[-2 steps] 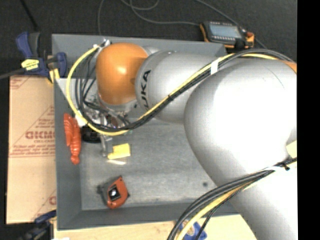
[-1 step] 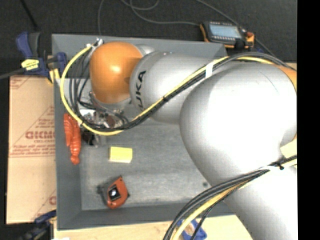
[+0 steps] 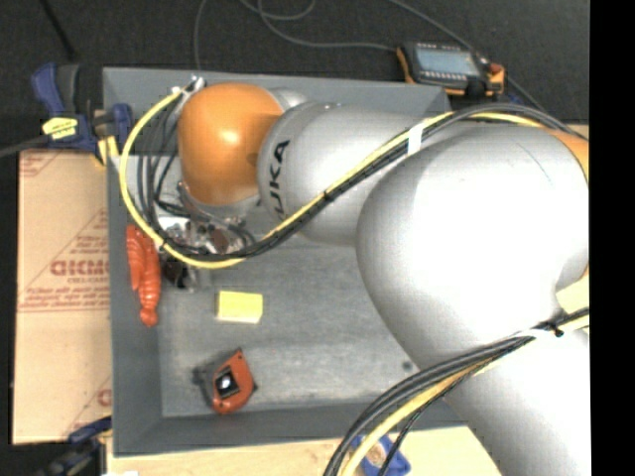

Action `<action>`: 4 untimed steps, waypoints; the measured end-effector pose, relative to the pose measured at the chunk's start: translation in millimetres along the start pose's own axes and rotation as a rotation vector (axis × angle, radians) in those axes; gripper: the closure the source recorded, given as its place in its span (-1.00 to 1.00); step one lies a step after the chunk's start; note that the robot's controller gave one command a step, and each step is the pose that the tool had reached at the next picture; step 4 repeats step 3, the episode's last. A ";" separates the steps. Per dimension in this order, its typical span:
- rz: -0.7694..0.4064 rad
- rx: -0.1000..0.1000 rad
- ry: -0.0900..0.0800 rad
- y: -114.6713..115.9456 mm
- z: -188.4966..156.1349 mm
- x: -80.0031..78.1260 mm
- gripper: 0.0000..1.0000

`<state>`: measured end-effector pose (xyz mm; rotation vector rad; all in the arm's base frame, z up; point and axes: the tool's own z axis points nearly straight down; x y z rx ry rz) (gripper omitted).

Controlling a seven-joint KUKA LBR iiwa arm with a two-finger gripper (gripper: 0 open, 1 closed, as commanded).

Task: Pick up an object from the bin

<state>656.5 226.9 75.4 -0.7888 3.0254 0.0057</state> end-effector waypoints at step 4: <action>-0.011 -0.002 0.011 2.1 -49.3 20.0 1.00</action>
Offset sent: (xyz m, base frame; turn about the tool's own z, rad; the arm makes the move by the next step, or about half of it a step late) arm -0.0146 0.0102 0.0488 -0.0109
